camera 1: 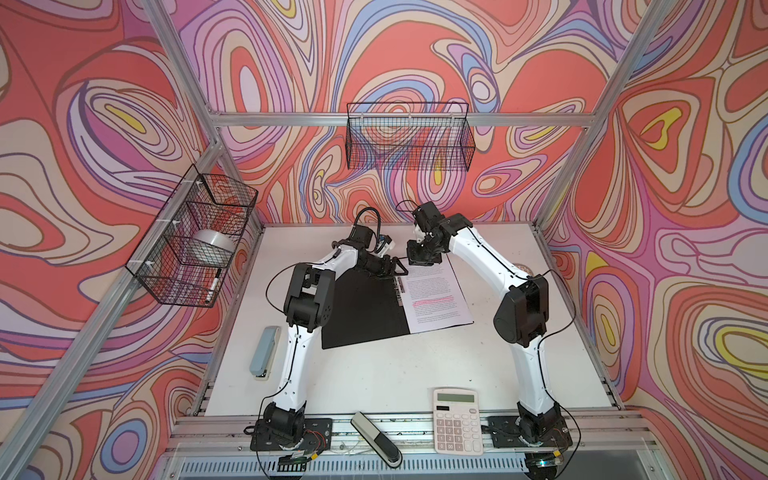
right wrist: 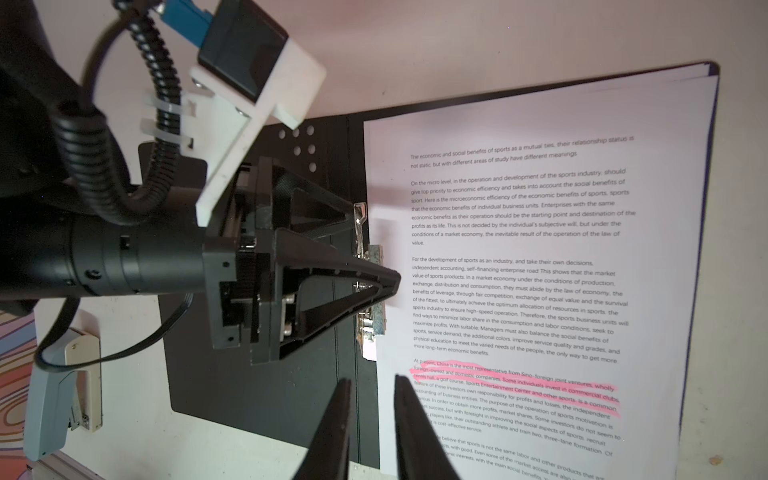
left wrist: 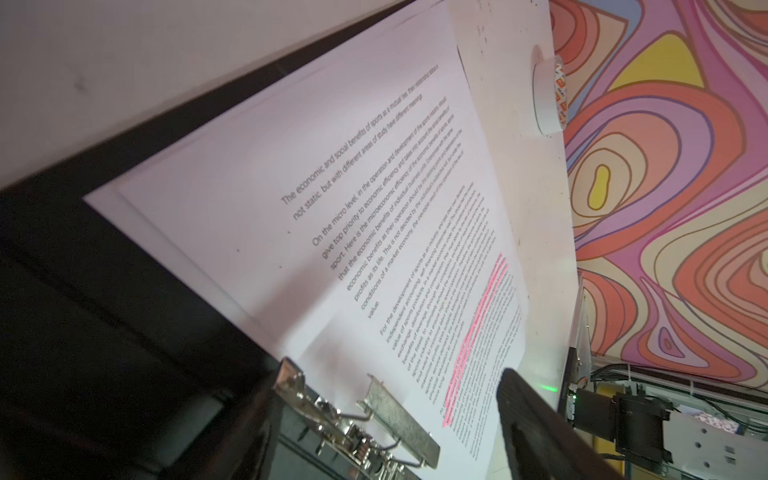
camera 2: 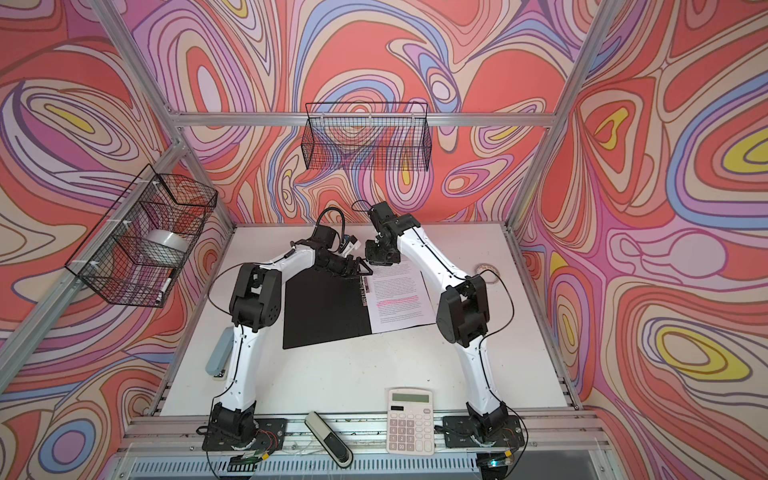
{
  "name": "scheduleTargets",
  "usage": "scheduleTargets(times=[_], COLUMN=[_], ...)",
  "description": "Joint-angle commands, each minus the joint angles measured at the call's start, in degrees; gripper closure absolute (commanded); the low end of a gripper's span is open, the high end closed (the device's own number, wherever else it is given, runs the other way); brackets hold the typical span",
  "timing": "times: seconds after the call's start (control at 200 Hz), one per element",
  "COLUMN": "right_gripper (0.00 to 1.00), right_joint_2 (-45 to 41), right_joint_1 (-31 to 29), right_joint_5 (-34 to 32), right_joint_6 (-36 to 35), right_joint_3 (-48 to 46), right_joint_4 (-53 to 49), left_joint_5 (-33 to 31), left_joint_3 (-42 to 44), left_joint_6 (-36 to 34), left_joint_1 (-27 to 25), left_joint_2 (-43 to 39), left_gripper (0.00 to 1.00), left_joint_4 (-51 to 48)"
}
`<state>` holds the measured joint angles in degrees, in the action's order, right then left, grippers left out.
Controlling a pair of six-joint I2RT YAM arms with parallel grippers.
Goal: Put the files into the folder
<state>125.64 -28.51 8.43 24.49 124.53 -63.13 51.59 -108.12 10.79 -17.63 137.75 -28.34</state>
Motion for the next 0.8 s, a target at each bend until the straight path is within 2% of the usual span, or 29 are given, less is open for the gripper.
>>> scheduleTargets(times=[0.0,0.215,0.501,0.636,0.796], right_gripper=[0.8,0.8,0.8,0.8,0.79], right_joint_2=[-1.95,-1.46,-2.32,-3.16,-5.83], right_joint_1=[0.33,0.45,1.26,1.94,2.72], right_joint_5=[0.27,0.28,-0.46,-1.64,-4.48], right_joint_6=[-0.18,-0.37,0.23,0.79,1.78], right_joint_3=[-0.9,-0.52,-1.66,-1.99,-4.14], right_joint_4=[1.25,1.5,2.68,3.25,4.94], left_joint_5=[3.56,5.02,11.04,13.06,14.69], left_joint_3=[-1.14,0.36,2.51,7.3,11.68], left_joint_6=[1.94,5.86,9.97,13.25,13.46], left_joint_1=[-0.01,-0.04,-0.05,-0.39,-1.84], left_joint_2=[1.24,-0.1,-0.84,-4.47,-9.49], left_gripper=[0.19,0.2,0.2,0.2,0.2], left_joint_4=[2.02,7.02,11.03,17.02,18.7])
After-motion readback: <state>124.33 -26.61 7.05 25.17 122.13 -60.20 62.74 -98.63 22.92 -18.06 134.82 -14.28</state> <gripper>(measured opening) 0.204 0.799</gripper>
